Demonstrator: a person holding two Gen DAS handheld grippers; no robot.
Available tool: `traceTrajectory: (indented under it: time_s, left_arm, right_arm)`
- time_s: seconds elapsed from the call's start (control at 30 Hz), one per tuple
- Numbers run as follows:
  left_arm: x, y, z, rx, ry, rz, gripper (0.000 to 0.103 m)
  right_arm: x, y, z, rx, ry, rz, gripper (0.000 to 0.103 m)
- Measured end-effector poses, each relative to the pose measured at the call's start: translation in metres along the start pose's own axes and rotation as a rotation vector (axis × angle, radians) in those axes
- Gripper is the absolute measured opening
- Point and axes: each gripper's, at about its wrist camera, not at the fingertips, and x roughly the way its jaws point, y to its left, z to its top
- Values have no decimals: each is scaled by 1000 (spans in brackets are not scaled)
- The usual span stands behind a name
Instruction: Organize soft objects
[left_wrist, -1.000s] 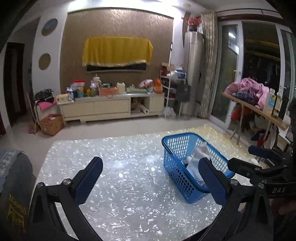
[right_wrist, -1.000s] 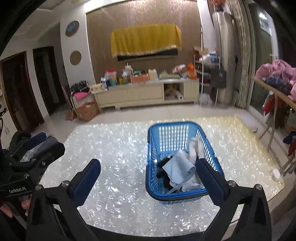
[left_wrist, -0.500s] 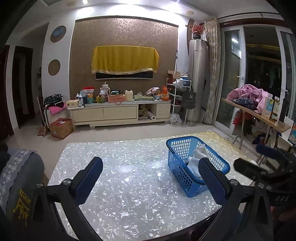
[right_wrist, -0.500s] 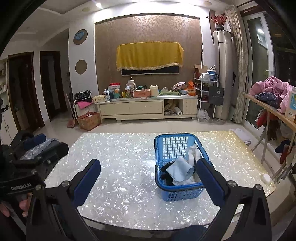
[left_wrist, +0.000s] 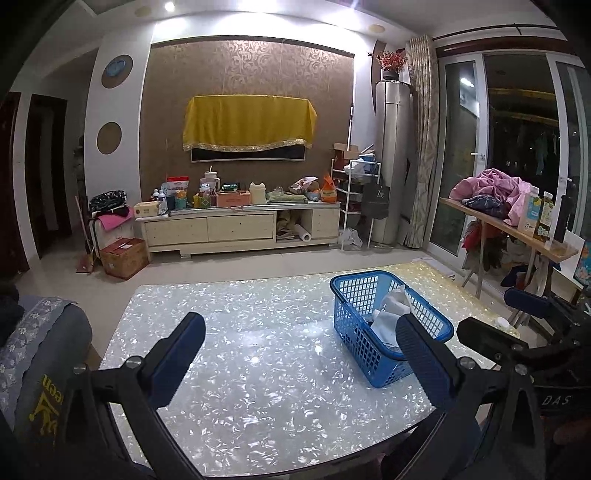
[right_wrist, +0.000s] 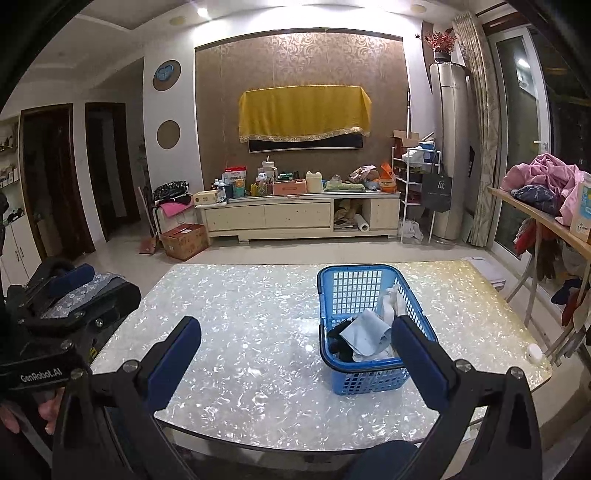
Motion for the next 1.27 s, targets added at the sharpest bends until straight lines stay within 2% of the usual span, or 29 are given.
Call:
traceTrajectory:
  time_s: [1.27]
  left_arm:
    - [-3, -7, -4, 0, 7, -20, 102]
  right_arm:
    - [-4, -1, -4, -3, 9, -13, 103]
